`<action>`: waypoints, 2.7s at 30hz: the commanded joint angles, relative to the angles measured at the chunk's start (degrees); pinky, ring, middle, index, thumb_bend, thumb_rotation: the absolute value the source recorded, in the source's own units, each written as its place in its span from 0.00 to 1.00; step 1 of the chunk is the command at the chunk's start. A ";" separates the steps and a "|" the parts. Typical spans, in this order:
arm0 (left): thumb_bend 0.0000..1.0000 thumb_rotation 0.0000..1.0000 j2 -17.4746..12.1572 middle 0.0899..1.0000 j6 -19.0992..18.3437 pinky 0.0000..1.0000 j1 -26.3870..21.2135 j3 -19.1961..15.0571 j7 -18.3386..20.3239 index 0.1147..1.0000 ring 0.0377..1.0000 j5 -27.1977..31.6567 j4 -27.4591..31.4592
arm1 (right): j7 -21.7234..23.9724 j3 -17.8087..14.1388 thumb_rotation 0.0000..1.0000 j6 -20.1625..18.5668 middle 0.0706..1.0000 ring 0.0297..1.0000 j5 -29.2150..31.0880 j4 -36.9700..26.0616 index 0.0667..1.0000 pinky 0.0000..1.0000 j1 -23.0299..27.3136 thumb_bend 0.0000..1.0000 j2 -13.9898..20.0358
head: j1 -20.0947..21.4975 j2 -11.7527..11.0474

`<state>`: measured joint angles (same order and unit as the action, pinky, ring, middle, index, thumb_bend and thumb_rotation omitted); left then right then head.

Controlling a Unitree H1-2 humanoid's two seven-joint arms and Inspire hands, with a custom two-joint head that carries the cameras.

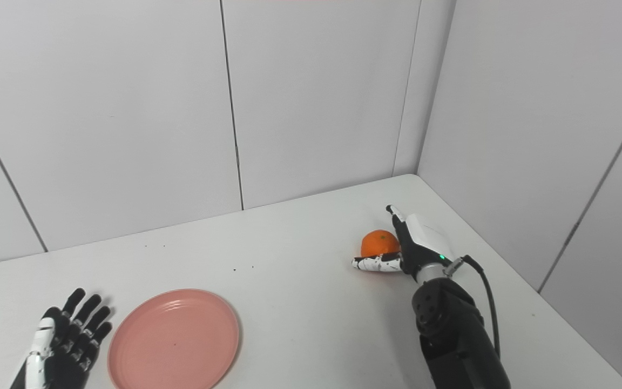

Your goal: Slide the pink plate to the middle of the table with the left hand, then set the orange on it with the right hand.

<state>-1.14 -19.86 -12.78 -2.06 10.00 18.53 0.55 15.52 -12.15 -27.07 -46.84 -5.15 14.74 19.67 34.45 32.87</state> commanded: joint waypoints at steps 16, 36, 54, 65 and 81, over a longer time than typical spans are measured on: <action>0.36 1.00 0.14 0.94 -1.38 0.95 0.45 0.50 -1.08 0.94 0.93 -0.59 1.03 | -2.25 -1.47 0.29 0.19 0.84 0.80 1.96 -0.16 0.84 0.70 2.90 0.94 0.53 | -0.29 0.45; 0.36 1.00 -0.07 0.95 -1.11 0.97 0.53 0.62 -0.69 0.95 0.94 -0.44 0.89 | -1.63 2.68 0.15 0.17 0.60 0.55 1.25 7.70 0.60 0.49 4.84 0.85 3.72 | -0.77 0.70; 0.39 1.00 0.23 0.95 -0.35 0.96 0.38 0.78 -0.50 0.94 0.94 -0.40 0.17 | -9.22 2.02 0.14 0.30 0.47 0.43 6.26 2.56 0.45 0.36 4.06 0.51 3.19 | -1.95 0.98; 0.39 1.00 0.45 0.94 0.12 0.95 0.64 1.47 -0.76 0.94 0.93 -1.36 0.74 | -9.18 1.05 0.14 0.23 0.45 0.42 9.08 -6.64 0.45 0.36 3.61 0.51 1.80 | -4.56 1.74; 0.39 1.00 4.24 0.93 -0.70 0.93 1.58 5.00 -4.14 0.92 0.92 -6.49 4.40 | 0.53 6.87 0.13 0.18 0.47 0.43 7.28 -19.00 0.45 0.38 6.22 0.51 -0.85 | -19.17 4.96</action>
<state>1.93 -19.78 -11.23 1.95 6.03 12.54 3.59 15.85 -5.63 -27.36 -38.95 -21.62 18.21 18.88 15.31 37.88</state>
